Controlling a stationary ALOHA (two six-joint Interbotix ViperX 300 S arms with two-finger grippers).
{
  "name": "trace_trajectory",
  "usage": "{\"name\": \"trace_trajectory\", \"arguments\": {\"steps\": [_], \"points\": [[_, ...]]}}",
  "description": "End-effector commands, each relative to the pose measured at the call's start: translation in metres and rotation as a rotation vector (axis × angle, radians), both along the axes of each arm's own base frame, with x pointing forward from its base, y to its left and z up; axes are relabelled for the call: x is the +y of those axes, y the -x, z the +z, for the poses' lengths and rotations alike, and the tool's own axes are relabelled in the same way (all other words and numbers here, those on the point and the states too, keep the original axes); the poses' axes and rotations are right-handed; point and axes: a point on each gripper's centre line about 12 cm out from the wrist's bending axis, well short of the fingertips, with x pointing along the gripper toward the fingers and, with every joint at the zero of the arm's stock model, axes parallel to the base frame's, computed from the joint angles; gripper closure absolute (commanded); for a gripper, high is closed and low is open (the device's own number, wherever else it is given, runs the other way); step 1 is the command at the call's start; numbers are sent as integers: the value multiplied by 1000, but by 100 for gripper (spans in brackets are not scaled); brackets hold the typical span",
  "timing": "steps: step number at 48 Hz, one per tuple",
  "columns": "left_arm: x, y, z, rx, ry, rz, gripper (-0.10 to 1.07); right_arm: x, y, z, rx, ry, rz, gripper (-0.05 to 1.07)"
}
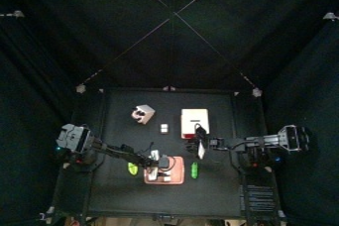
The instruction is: Grab white sushi piece from plate
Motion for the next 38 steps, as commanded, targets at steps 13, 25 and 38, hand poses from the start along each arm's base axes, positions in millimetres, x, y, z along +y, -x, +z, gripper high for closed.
{"name": "trace_trajectory", "arguments": {"steps": [13,25,38], "points": [[-14,-9,17,-22,4,-18,6,-1,-4,11,-35,5,-1,28],[-14,-9,13,-7,-3,-19,6,-1,-4,10,-33,5,-1,28],[-11,-10,7,7,-5,-11,6,-1,-4,10,-33,5,-1,28]]}}
